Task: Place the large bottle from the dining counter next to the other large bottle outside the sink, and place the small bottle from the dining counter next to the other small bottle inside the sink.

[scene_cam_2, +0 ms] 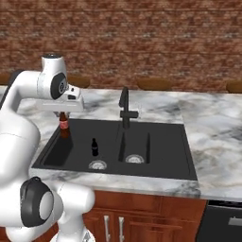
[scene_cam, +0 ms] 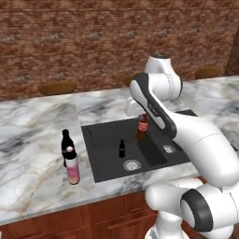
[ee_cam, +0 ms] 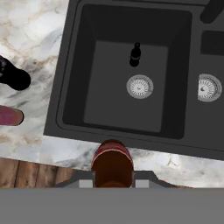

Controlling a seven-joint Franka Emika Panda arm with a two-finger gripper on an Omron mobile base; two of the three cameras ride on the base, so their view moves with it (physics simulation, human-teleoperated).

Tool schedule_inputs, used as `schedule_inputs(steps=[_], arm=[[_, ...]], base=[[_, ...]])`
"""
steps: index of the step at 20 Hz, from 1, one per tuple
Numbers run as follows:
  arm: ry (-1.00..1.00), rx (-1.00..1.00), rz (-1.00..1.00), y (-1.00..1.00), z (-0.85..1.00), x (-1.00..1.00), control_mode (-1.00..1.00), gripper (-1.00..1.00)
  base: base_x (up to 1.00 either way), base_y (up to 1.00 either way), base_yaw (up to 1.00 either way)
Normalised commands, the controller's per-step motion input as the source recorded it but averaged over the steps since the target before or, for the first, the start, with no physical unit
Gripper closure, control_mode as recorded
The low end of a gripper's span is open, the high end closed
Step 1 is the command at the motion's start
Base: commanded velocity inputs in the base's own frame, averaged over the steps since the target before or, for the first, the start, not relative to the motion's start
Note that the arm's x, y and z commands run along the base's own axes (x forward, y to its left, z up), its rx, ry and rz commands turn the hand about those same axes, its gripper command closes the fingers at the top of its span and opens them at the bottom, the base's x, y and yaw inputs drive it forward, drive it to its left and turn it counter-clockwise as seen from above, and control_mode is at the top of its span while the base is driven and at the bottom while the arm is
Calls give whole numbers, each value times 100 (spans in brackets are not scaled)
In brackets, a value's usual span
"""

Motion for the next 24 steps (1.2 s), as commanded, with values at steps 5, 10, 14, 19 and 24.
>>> schedule_inputs(steps=[5,10,14,19,24], arm=[[0,0,0,0,0,0,100,100],[0,0,0,0,0,0,100,100],[0,0,0,0,0,0,100,100],[0,0,0,0,0,0,100,100],[0,0,0,0,0,0,100,100]], base=[[39,40,0],[11,22,0],[0,9,0],[0,0,0],[0,0,0]])
